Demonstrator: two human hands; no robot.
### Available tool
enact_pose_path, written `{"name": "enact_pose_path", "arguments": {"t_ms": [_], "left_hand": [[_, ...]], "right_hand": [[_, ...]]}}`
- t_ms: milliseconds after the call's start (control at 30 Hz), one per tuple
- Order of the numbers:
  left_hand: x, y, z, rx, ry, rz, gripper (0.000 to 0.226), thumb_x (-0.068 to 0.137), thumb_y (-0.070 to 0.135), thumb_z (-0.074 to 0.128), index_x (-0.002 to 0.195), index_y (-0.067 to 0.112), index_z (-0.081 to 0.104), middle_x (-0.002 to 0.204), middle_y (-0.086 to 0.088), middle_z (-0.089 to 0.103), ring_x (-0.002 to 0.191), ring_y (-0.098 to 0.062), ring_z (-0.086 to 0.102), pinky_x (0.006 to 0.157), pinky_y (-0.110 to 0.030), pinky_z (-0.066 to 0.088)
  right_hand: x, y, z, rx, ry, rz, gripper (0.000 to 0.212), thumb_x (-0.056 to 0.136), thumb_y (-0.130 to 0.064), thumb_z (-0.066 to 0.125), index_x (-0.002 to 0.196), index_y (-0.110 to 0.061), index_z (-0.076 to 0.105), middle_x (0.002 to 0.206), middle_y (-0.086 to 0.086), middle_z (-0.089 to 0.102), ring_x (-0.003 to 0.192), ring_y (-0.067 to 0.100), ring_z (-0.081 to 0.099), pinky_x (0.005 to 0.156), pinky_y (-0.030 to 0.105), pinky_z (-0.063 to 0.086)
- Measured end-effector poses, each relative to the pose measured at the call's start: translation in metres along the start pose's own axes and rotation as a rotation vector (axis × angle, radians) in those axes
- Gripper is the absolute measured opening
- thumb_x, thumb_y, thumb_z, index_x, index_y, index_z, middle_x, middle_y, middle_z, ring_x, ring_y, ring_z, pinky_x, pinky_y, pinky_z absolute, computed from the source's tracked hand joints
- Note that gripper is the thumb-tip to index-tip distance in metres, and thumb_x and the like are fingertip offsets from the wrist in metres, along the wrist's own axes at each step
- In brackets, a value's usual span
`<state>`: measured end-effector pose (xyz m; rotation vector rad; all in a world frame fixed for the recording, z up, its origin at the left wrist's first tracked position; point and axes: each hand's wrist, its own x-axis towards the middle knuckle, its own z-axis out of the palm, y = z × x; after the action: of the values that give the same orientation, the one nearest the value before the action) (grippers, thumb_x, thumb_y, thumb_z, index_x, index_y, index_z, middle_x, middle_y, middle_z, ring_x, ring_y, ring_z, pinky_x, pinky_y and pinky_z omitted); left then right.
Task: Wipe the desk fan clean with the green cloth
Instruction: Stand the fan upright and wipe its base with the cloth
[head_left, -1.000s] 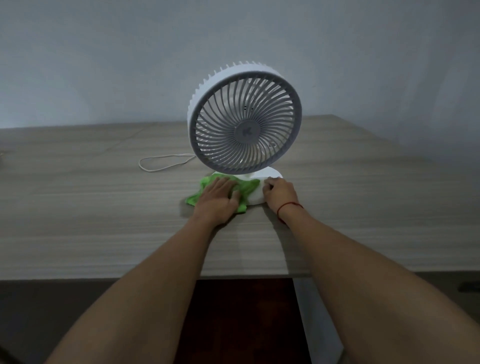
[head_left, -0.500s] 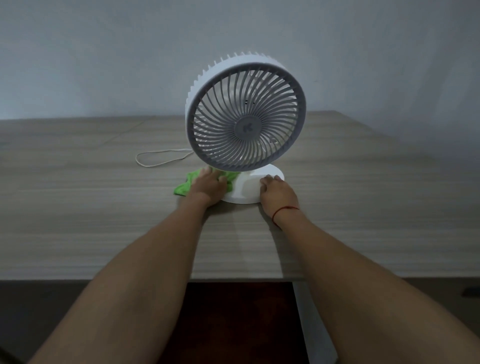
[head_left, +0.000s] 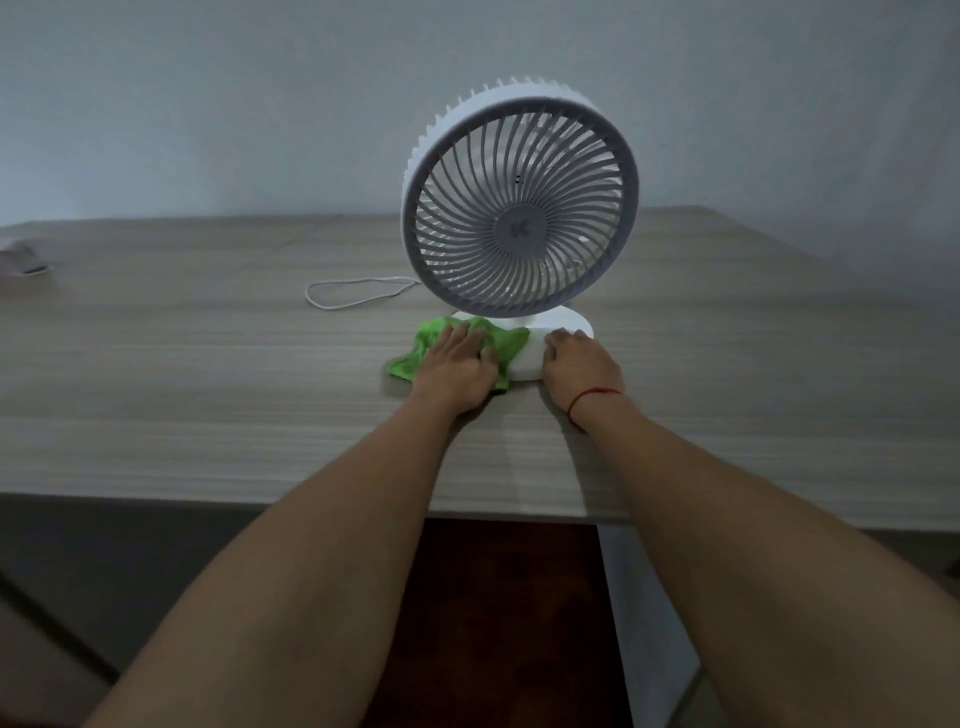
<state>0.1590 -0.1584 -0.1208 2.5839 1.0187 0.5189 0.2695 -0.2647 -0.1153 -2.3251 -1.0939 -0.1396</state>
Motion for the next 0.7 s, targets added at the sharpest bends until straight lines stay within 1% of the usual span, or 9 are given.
{"name": "enact_pose_path", "arguments": {"t_ms": [67,133,167,233,300,400,533,600,700], "left_hand": [[0.019,-0.001,-0.003,0.031,-0.047,-0.018,0.048,0.100,0.029,0.027,0.142,0.009,0.040,0.153,-0.016,0.032,0.145,-0.033,0.024,0.121,-0.041,0.016],[0.038,0.000,-0.009,0.041,-0.080,-0.049,0.043,0.099,0.023,0.029,0.131,0.003,0.050,0.145,-0.022,0.041,0.135,-0.037,0.036,0.115,-0.042,0.025],[0.047,0.001,-0.011,0.042,-0.091,-0.061,0.043,0.098,0.021,0.030,0.129,0.002,0.051,0.144,-0.024,0.043,0.132,-0.038,0.039,0.112,-0.041,0.028],[0.058,0.001,-0.015,0.051,-0.114,-0.065,0.045,0.096,0.020,0.031,0.133,0.002,0.048,0.147,-0.023,0.041,0.132,-0.037,0.041,0.109,-0.041,0.033],[0.064,-0.002,-0.017,0.055,-0.118,-0.050,0.046,0.095,0.021,0.032,0.135,0.003,0.045,0.148,-0.023,0.040,0.131,-0.037,0.042,0.105,-0.040,0.035],[0.058,-0.005,-0.015,0.033,-0.084,-0.012,0.045,0.096,0.018,0.034,0.137,0.004,0.045,0.149,-0.023,0.039,0.133,-0.036,0.040,0.108,-0.037,0.032],[0.038,-0.004,-0.009,0.070,-0.048,0.068,0.041,0.100,0.018,0.030,0.134,0.005,0.048,0.147,-0.020,0.040,0.137,-0.031,0.034,0.116,-0.035,0.020],[0.026,-0.003,-0.005,0.104,-0.038,0.081,0.044,0.101,0.022,0.027,0.140,0.008,0.042,0.150,-0.018,0.036,0.141,-0.030,0.028,0.120,-0.035,0.014],[0.004,0.009,0.003,0.090,-0.032,0.087,0.052,0.100,0.028,0.025,0.148,0.011,0.031,0.159,-0.013,0.023,0.149,-0.026,0.015,0.123,-0.036,0.006]], "right_hand": [[0.000,0.000,0.000,-0.026,0.004,-0.007,0.036,0.099,-0.022,0.033,0.122,-0.005,0.055,0.126,0.018,0.054,0.119,0.033,0.051,0.090,0.039,0.046],[-0.001,-0.002,-0.001,-0.043,0.010,-0.016,0.036,0.099,-0.021,0.033,0.123,-0.004,0.055,0.127,0.016,0.054,0.122,0.032,0.049,0.092,0.039,0.045],[-0.001,-0.002,-0.001,-0.048,0.013,-0.022,0.036,0.099,-0.020,0.033,0.123,-0.004,0.055,0.128,0.016,0.053,0.123,0.032,0.048,0.092,0.039,0.045],[-0.001,-0.003,-0.001,-0.052,0.008,-0.031,0.036,0.099,-0.019,0.034,0.125,-0.003,0.054,0.129,0.016,0.053,0.124,0.031,0.047,0.092,0.038,0.045],[-0.002,-0.004,-0.001,-0.055,0.003,-0.034,0.036,0.099,-0.019,0.033,0.125,-0.003,0.053,0.130,0.015,0.052,0.125,0.030,0.047,0.092,0.038,0.045],[-0.003,-0.005,-0.002,-0.062,-0.007,-0.041,0.037,0.100,-0.019,0.033,0.127,-0.004,0.052,0.132,0.014,0.050,0.126,0.029,0.045,0.093,0.038,0.044],[-0.005,-0.007,-0.003,-0.057,-0.024,-0.041,0.038,0.100,-0.019,0.033,0.130,-0.005,0.051,0.135,0.014,0.049,0.129,0.029,0.043,0.098,0.039,0.042],[-0.006,-0.008,-0.004,-0.061,-0.026,-0.041,0.038,0.100,-0.019,0.033,0.129,-0.004,0.052,0.134,0.015,0.050,0.128,0.030,0.044,0.098,0.039,0.042],[-0.008,-0.009,-0.007,-0.040,-0.023,-0.037,0.038,0.100,-0.020,0.033,0.128,-0.004,0.053,0.132,0.017,0.052,0.126,0.030,0.047,0.097,0.037,0.042]]}}
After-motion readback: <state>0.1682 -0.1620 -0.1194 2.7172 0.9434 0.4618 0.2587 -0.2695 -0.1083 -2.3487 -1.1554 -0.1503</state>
